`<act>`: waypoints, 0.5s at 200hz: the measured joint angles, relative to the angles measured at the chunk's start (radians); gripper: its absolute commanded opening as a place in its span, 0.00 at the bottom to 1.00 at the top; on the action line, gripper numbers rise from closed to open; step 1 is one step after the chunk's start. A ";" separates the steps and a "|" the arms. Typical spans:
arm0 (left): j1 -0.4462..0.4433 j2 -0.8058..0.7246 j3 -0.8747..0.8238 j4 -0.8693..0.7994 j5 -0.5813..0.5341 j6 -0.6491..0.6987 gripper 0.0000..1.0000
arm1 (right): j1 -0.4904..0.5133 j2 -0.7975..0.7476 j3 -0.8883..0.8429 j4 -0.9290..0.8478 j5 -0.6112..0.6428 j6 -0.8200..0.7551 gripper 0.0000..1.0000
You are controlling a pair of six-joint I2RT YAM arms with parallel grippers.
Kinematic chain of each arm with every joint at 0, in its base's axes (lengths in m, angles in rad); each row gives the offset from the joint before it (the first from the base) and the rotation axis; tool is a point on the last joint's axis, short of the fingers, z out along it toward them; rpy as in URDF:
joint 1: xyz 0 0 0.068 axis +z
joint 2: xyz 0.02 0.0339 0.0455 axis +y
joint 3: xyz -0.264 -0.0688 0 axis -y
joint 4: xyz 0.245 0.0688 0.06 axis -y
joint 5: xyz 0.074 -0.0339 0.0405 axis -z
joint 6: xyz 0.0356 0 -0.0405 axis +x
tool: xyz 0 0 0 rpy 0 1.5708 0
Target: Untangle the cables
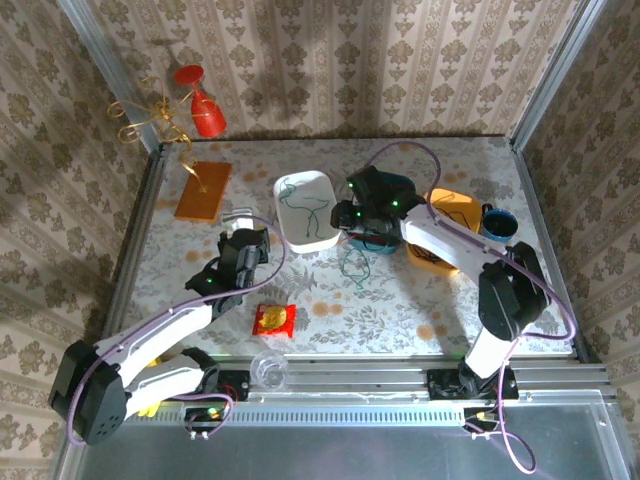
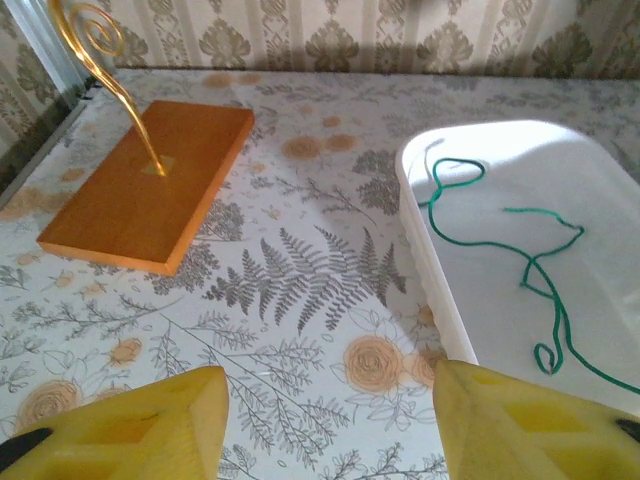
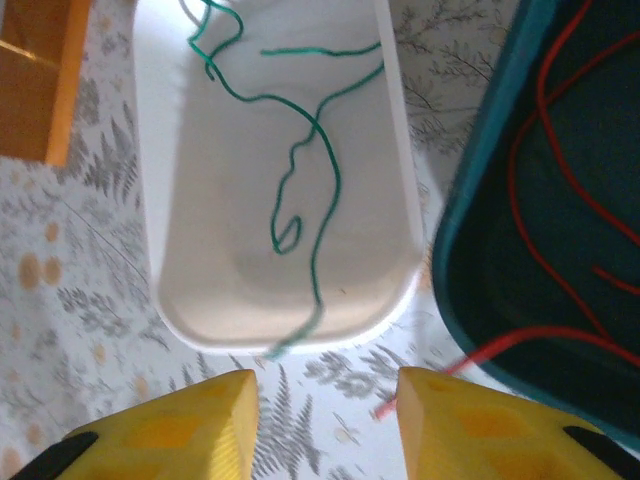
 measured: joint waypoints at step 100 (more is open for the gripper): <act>-0.005 0.138 0.021 -0.029 0.050 -0.063 0.58 | 0.053 -0.003 -0.147 -0.249 0.111 -0.211 0.52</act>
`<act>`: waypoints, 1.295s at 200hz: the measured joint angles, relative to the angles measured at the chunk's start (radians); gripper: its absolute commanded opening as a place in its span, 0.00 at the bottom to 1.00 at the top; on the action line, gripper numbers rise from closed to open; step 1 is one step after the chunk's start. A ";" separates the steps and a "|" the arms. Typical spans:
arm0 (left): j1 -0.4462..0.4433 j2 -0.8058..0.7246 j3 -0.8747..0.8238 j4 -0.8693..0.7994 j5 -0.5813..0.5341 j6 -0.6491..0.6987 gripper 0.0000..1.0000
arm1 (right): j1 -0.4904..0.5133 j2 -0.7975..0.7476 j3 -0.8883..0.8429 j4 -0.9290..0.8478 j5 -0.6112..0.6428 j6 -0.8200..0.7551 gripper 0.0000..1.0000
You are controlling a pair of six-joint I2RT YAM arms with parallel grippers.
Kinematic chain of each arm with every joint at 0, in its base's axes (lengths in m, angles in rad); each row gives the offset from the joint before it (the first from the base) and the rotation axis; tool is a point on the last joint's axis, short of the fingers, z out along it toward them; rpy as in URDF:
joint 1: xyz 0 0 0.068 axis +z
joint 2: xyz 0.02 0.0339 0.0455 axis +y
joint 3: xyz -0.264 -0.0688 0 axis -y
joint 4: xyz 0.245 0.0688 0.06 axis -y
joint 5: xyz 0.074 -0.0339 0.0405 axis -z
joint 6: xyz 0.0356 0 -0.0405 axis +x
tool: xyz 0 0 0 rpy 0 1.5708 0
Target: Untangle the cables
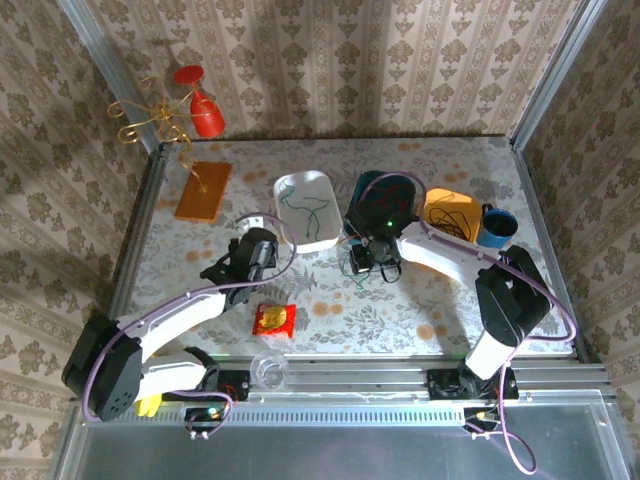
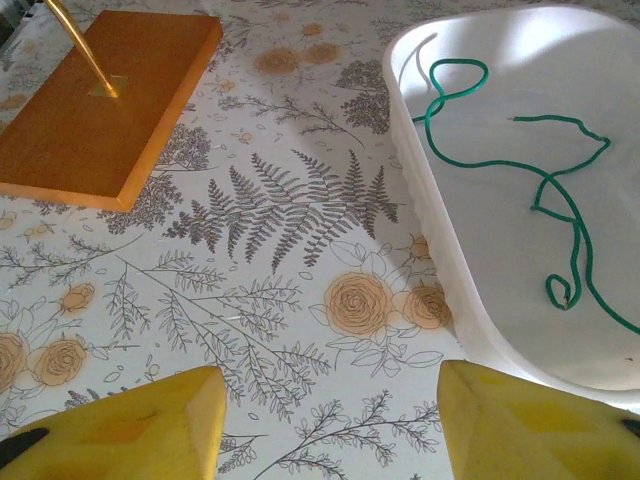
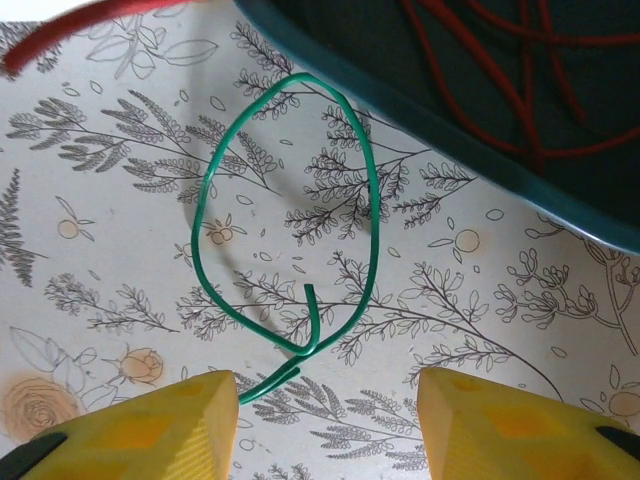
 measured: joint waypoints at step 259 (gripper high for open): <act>-0.007 0.015 0.027 -0.003 0.009 0.003 0.59 | 0.002 -0.009 -0.006 0.068 -0.084 -0.053 0.10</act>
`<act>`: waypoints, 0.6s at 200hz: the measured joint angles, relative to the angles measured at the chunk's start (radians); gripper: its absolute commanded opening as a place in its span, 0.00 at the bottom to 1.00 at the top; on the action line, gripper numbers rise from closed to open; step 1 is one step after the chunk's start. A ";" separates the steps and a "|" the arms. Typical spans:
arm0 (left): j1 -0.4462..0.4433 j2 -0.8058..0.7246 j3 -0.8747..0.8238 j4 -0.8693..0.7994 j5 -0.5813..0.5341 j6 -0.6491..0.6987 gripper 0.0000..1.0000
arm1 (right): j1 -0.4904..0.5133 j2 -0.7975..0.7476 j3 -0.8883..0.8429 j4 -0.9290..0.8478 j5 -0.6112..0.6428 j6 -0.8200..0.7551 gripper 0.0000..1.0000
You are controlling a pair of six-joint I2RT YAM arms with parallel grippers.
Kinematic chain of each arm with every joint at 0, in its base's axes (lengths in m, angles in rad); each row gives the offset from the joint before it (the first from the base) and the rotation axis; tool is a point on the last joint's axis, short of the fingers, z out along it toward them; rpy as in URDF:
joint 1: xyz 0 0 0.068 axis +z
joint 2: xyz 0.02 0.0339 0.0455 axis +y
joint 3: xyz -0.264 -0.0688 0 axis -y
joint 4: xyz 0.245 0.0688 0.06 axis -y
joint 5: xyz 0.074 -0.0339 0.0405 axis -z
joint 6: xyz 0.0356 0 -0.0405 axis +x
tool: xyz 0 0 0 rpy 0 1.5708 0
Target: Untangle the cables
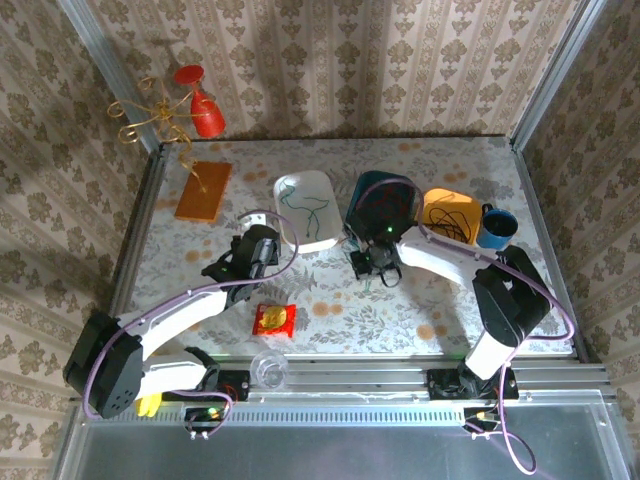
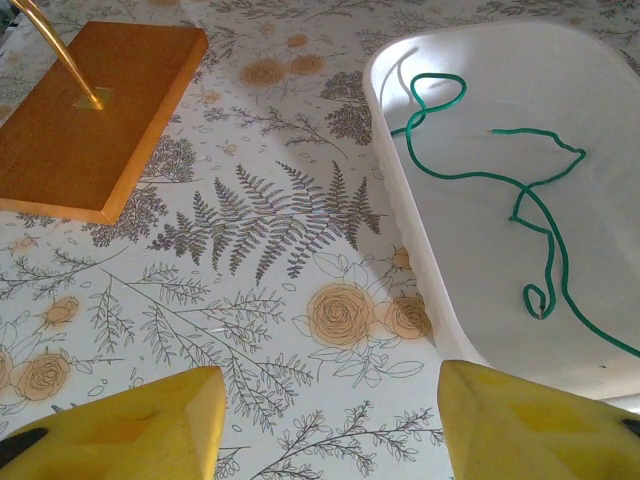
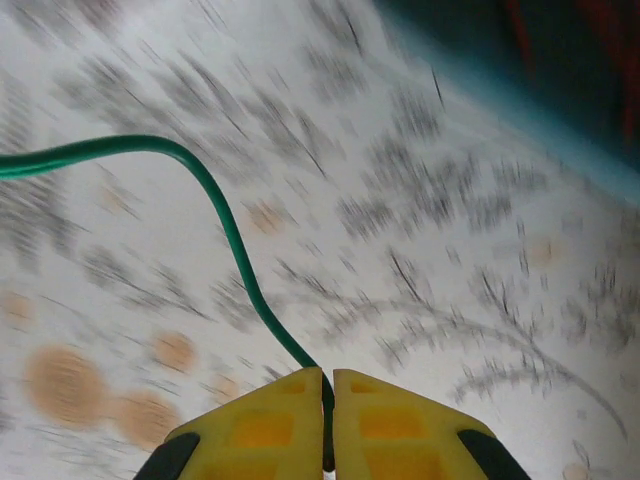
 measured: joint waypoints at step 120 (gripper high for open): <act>0.000 0.000 0.000 -0.056 -0.005 -0.017 0.59 | 0.000 0.317 0.514 0.042 -0.018 -0.001 0.48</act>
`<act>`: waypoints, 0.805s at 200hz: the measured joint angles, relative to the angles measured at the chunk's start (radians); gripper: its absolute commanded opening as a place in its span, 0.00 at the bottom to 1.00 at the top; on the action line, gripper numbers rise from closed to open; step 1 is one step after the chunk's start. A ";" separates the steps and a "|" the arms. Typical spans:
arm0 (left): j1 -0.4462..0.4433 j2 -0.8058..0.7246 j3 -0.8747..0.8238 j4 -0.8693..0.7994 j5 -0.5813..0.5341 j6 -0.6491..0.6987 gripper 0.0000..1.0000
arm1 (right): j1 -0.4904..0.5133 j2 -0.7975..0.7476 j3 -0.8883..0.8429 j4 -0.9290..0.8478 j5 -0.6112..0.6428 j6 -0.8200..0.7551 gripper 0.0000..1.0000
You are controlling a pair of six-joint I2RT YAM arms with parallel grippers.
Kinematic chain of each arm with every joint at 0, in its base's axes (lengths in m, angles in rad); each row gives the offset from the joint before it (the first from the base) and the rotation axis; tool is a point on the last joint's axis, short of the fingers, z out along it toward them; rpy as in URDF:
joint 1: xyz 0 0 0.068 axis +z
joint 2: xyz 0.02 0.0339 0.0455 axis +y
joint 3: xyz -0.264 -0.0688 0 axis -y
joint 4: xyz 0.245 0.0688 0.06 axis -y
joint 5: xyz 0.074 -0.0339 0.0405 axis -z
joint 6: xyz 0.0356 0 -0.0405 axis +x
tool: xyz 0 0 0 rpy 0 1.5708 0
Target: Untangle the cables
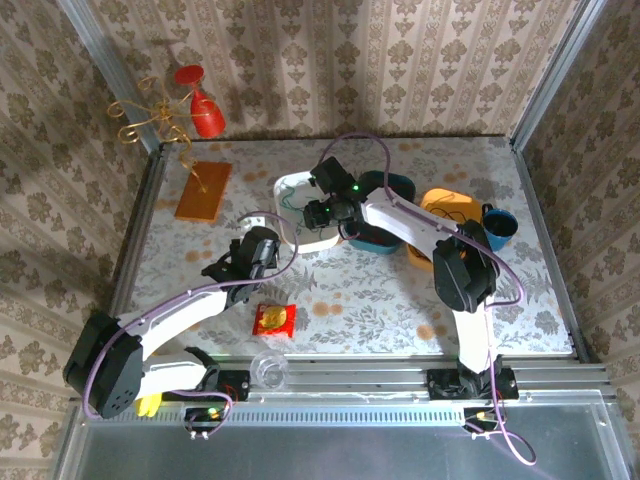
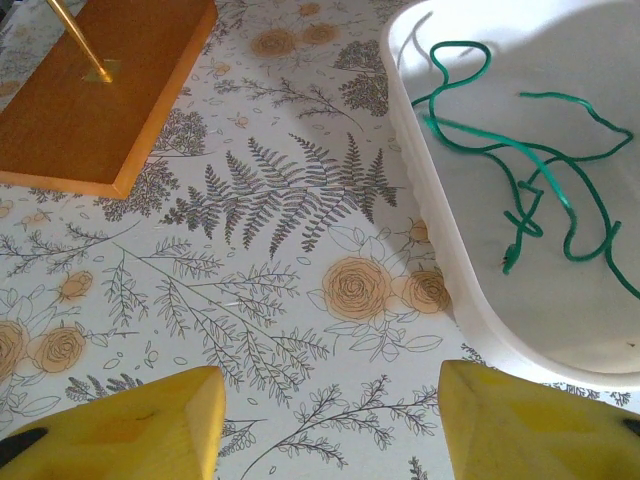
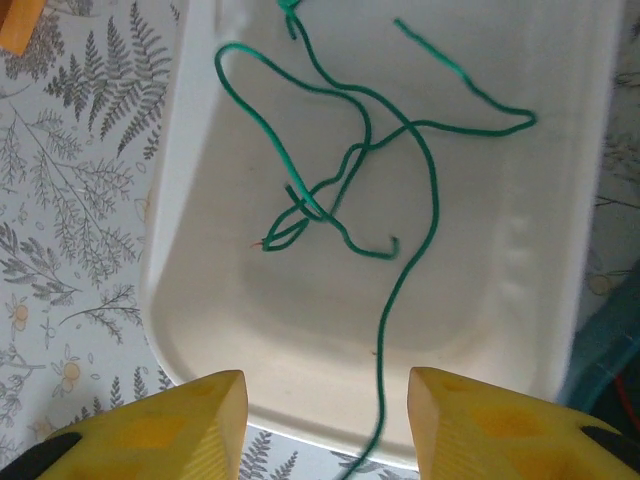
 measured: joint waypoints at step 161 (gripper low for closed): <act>0.383 0.099 -0.009 0.145 -0.319 0.259 1.00 | -0.318 -0.753 -1.244 0.924 0.783 -0.275 1.00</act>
